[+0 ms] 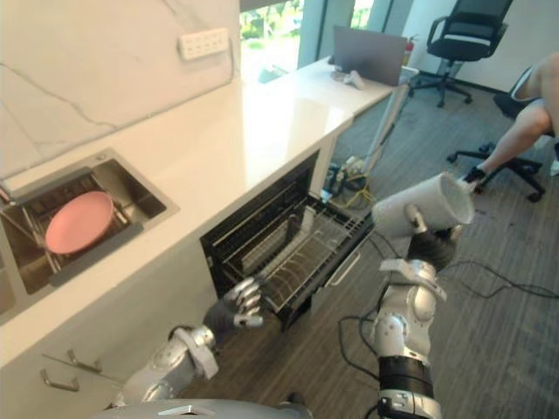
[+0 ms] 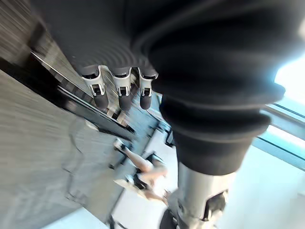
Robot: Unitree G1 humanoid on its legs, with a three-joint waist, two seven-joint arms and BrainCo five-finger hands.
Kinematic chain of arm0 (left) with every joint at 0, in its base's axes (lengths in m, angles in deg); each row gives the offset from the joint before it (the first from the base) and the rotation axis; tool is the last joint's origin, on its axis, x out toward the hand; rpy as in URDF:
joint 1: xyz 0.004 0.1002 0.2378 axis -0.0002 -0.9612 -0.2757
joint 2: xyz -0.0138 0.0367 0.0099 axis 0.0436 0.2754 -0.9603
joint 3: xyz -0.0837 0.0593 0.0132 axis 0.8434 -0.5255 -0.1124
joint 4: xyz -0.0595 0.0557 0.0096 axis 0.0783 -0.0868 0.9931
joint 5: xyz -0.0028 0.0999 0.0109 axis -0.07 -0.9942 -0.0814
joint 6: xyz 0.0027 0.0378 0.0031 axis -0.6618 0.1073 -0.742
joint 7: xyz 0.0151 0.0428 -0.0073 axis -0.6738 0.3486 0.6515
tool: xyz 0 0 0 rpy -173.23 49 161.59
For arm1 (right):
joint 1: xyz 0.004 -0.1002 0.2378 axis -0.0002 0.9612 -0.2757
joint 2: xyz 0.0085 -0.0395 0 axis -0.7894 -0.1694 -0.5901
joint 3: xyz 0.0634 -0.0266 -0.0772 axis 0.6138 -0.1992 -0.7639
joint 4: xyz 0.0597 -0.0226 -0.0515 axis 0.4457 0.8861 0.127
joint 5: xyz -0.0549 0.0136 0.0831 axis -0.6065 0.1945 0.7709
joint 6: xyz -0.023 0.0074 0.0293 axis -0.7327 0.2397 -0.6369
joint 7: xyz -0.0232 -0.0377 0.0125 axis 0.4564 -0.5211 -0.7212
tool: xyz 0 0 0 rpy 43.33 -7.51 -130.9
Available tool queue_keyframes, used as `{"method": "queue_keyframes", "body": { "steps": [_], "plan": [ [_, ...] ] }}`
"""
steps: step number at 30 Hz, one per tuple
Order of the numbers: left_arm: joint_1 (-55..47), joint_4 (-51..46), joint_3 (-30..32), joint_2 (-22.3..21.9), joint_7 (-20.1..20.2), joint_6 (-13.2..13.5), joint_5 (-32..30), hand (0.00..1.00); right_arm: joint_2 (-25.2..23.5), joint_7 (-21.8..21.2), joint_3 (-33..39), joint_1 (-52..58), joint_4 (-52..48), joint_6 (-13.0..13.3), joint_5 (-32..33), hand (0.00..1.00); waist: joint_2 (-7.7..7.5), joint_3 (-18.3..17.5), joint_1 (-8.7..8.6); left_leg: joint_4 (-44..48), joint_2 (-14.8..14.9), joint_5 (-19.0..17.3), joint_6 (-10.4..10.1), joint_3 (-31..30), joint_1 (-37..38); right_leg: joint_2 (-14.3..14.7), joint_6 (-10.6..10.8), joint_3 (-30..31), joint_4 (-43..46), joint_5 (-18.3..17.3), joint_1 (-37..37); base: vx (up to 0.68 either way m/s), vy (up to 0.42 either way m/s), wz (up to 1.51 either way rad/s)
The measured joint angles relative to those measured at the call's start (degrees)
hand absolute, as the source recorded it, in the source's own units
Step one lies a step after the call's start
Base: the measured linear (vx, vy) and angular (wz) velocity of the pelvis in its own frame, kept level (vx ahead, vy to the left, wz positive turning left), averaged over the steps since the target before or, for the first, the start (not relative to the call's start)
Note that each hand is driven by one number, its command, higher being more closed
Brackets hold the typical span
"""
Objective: Walk over to the sink, pick up the cup, carry it to the dishwasher, place the cup inside the dishwasher, then close the dishwasher door
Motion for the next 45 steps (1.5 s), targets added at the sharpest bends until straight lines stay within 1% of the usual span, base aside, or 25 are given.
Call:
{"method": "queue_keyframes", "body": {
  "steps": [1, 4, 8, 9, 10, 11, 13, 14, 16, 17, 18, 20, 21, 24, 26, 29, 31, 32, 33, 35, 36, 38, 40, 41, 45],
  "plan": [
    [-0.51, 1.93, 1.14, 0.04, -1.02, -0.27, -1.41, 0.0, -0.02, -0.39, -0.53, 0.09, 1.09, -0.62, -0.34, 1.0, -0.12, 0.08, 0.0, 0.0, 0.05, 0.02, -0.04, -0.26, -0.02, 0.04, 0.06, -0.37, 0.0, -0.05, 0.16, 0.01, -0.047, 0.2],
    [-2.82, 10.1, 8.55, 0.74, -5.75, -2.04, -8.99, 0.0, 0.0, -1.07, -1.27, 0.15, 4.65, -2.07, -6.86, 1.0, -0.67, 0.58, 0.73, 0.01, 0.14, 0.13, -0.16, -1.97, -0.32, 0.08, 0.13, -2.22, -0.01, -0.43, 0.95, 0.01, -0.032, 0.27],
    [-6.05, 19.18, 15.91, 3.29, -8.36, -4.87, -17.17, 0.0, 0.27, -1.33, -1.23, -1.14, 8.32, -3.69, -13.13, 1.0, -0.95, 1.85, 2.38, 0.32, 0.02, 0.66, 0.26, -3.94, -0.65, -0.05, 0.04, -4.37, 0.32, -0.43, 1.91, 0.04, -0.016, 0.32],
    [-6.18, 20.72, 19.47, 2.88, -9.04, -5.23, -17.63, 0.0, 0.71, -1.52, -1.11, -2.04, 10.03, -4.02, -14.42, 1.0, -0.69, 2.54, 2.63, 0.33, -0.14, 0.89, 0.42, -4.8, -0.84, -0.22, 0.15, -5.41, 0.33, -0.52, 2.54, 0.01, -0.006, 0.35],
    [-5.96, 21.41, 20.58, 2.73, -9.85, -5.21, -18.61, 0.0, 1.01, -1.58, -1.2, -2.71, 11.04, -4.16, -15.27, 1.0, -1.06, 3.37, 2.71, 0.33, -0.21, 0.96, 0.48, -5.06, -0.84, -0.3, 0.17, -5.79, 0.33, -0.53, 2.64, -0.01, 0.004, 0.33],
    [-5.39, 22.39, 22.62, 2.54, -10.76, -5.12, -20.29, 0.0, 1.34, -1.56, -1.28, -4.19, 12.41, -5.07, -16.39, 1.0, -0.58, 3.97, 3.11, 0.34, -0.37, 1.1, 0.58, -5.43, -0.94, -0.52, 0.2, -6.29, 0.34, -0.52, 2.75, -0.04, 0.018, 0.22],
    [-5.04, 23.94, 25.64, 2.48, -12.56, -5.24, -22.82, 0.0, 2.18, -1.21, -1.57, -6.17, 13.85, -6.32, -19.14, 1.0, -0.59, 4.99, 3.27, 0.34, -0.61, 1.23, 0.71, -5.98, -1.37, -0.76, 0.27, -6.68, 0.35, -0.48, 2.68, -0.03, 0.019, 0.12],
    [-5.16, 25.86, 27.31, 2.7, -13.29, -5.59, -24.73, 0.0, 3.11, -0.56, -1.82, -7.02, 14.01, -7.09, -20.34, 1.0, -0.15, 5.56, 3.5, 0.35, -0.71, 1.3, 0.79, -6.07, -1.71, -0.84, 0.36, -6.69, 0.36, -0.41, 2.52, -0.01, 0.013, 0.03],
    [-6.22, 28.94, 29.01, 2.76, -13.89, -6.5, -24.97, 0.0, 4.76, -0.32, -2.02, -8.68, 14.4, -8.75, -22.44, 1.0, -0.04, 7.51, 3.52, 0.69, -0.79, 1.37, 0.87, -6.28, -2.41, -0.94, 0.45, -6.8, 0.37, -0.28, 2.08, -0.03, 0.01, 0.07],
    [-7.21, 29.38, 30.16, 2.53, -13.94, -6.39, -24.73, 0.0, 6.53, -0.37, -2.45, -10.47, 16.13, -10.18, -22.44, 1.0, -0.27, 8.56, 3.54, 1.76, -0.73, 1.36, 0.89, -6.64, -4.53, -1.0, 0.33, -7.0, 0.66, -0.1, 0.5, -0.05, 0.004, 0.14],
    [-7.15, 29.4, 30.36, 2.57, -13.99, -6.42, -24.8, 0.0, 7.52, -0.37, -2.56, -11.39, 17.09, -10.86, -22.46, 1.0, -0.28, 9.29, 3.79, 2.38, -0.68, 1.36, 0.93, -7.0, -5.65, -1.0, 0.21, -7.16, 0.83, 0.03, -0.31, -0.08, -0.002, 0.25],
    [-6.81, 29.43, 30.49, 2.23, -14.46, -6.13, -24.61, 0.0, 10.64, -0.18, -2.88, -16.28, 21.14, -12.48, -24.68, 1.0, 0.02, 13.39, 4.19, 5.43, -0.35, 1.34, 1.0, -8.47, -9.69, -1.01, -0.29, -8.4, 1.3, 0.58, -2.23, -0.07, -0.003, 0.33],
    [-6.62, 29.41, 30.48, 2.09, -14.61, -6.06, -24.61, 0.0, 11.39, 0.05, -2.91, -17.34, 21.71, -12.81, -24.75, 1.0, 0.24, 14.52, 4.4, 6.21, -0.3, 1.28, 1.03, -8.98, -10.42, -0.99, -0.37, -8.52, 1.51, 0.63, -2.53, -0.08, 0.006, 0.3],
    [-5.24, 29.45, 30.48, 1.83, -14.99, -5.84, -24.37, 0.0, 15.07, 0.71, -5.16, -24.05, 25.42, -14.18, -26.93, 1.0, 2.02, 18.52, 5.3, 8.77, 0.0, 1.26, 1.22, -10.84, -14.54, -0.81, -0.89, -9.79, 2.46, 1.01, -4.94, -0.13, 0.017, 0.25],
    [-4.52, 29.47, 30.42, 1.81, -15.66, -5.83, -23.32, 0.0, 17.16, 0.75, -7.53, -27.94, 25.62, -15.46, -28.69, 1.0, 2.74, 20.94, 5.87, 9.61, 0.19, 1.54, 1.42, -11.13, -16.94, -0.84, -1.14, -9.82, 3.61, 1.15, -7.29, -0.11, 0.033, 0.11],
    [-3.76, 30.01, 30.35, 1.84, -16.94, -6.17, -20.78, 0.0, 18.74, 0.65, -9.24, -31.13, 27.91, -17.27, -31.2, 1.0, 3.29, 22.1, 6.68, 9.41, -0.06, 2.54, 1.77, -12.02, -19.42, -1.14, -1.28, -10.28, 4.64, 1.19, -9.74, -0.06, 0.026, 0.17],
    [-2.88, 30.92, 30.01, 1.83, -17.34, -6.35, -19.09, 0.0, 19.22, 0.68, -10.28, -32.52, 30.17, -18.69, -31.41, 1.0, 3.79, 22.67, 7.11, 9.18, -0.41, 2.89, 1.77, -12.85, -20.23, -1.56, -1.35, -11.18, 5.49, 0.91, -10.46, -0.03, 0.031, 0.25],
    [-2.01, 31.82, 29.51, 1.83, -17.51, -6.35, -18.27, 0.0, 19.7, 0.58, -10.99, -33.22, 31.05, -19.22, -31.41, 1.0, 4.35, 22.95, 7.72, 8.27, -0.74, 3.53, 1.8, -13.35, -20.8, -1.96, -1.4, -11.51, 6.46, 0.54, -11.56, -0.04, 0.045, 0.23],
    [-1.27, 32.11, 29.17, 1.84, -17.57, -6.35, -17.6, 0.0, 20.23, 0.57, -11.93, -34.4, 32.29, -20.07, -31.41, 1.0, 4.83, 23.49, 7.99, 6.93, -1.09, 4.52, 1.85, -13.79, -21.03, -2.17, -1.41, -11.83, 6.87, 0.5, -12.35, -0.03, 0.042, 0.22],
    [-0.37, 32.58, 29.14, 1.82, -17.52, -6.31, -16.64, 0.0, 20.61, 0.55, -12.7, -35.64, 33.38, -20.65, -31.41, 1.0, 5.52, 23.89, 8.7, 4.8, -1.42, 6.13, 1.88, -14.3, -21.71, -2.6, -1.47, -12.3, 7.66, 0.36, -13.99, -0.01, 0.017, 0.21],
    [0.24, 33.21, 29.03, 1.76, -17.52, -6.39, -16.23, 0.0, 20.68, 0.57, -12.89, -36.78, 34.38, -21.55, -31.4, 1.0, 6.19, 24.33, 9.02, 3.46, -1.66, 7.15, 2.09, -14.83, -21.9, -2.87, -1.42, -12.74, 8.26, 0.22, -14.74, 0.0, 0.005, 0.25],
    [0.79, 34.03, 28.96, 1.75, -17.48, -6.5, -14.69, 0.0, 20.76, 0.57, -13.73, -37.26, 34.5, -22.79, -31.38, 1.0, 6.92, 24.68, 9.51, 2.22, -1.94, 8.15, 2.16, -15.54, -22.36, -3.22, -1.37, -13.14, 9.03, -0.08, -15.7, 0.02, -0.004, 0.19],
    [0.85, 34.75, 28.64, 1.71, -17.17, -6.58, -14.39, 0.0, 20.71, 0.56, -15.07, -38.56, 35.5, -24.05, -31.35, 1.0, 7.27, 24.84, 10.04, 1.49, -2.17, 8.88, 2.29, -15.83, -23.1, -3.78, -1.25, -13.12, 10.52, -0.63, -17.25, 0.03, -0.013, 0.12],
    [1.27, 35.67, 28.55, 1.36, -17.06, -6.57, -14.39, 0.0, 20.86, 0.66, -15.27, -39.53, 36.93, -24.76, -31.37, 1.0, 7.84, 25.12, 10.58, 1.43, -2.41, 9.2, 2.39, -16.12, -23.41, -4.06, -1.16, -13.13, 11.38, -1.01, -17.76, 0.03, -0.02, 0.12],
    [1.87, 36.43, 27.15, 0.66, -16.95, -6.17, -14.37, 0.0, 20.9, 0.91, -16.47, -41.66, 39.1, -26.23, -31.35, 1.0, 8.82, 25.5, 11.5, 1.45, -2.97, 9.58, 2.43, -17.23, -24.67, -5.13, -0.99, -13.1, 14.53, -2.64, -19.7, 0.02, -0.027, 0.17]
  ]
}}
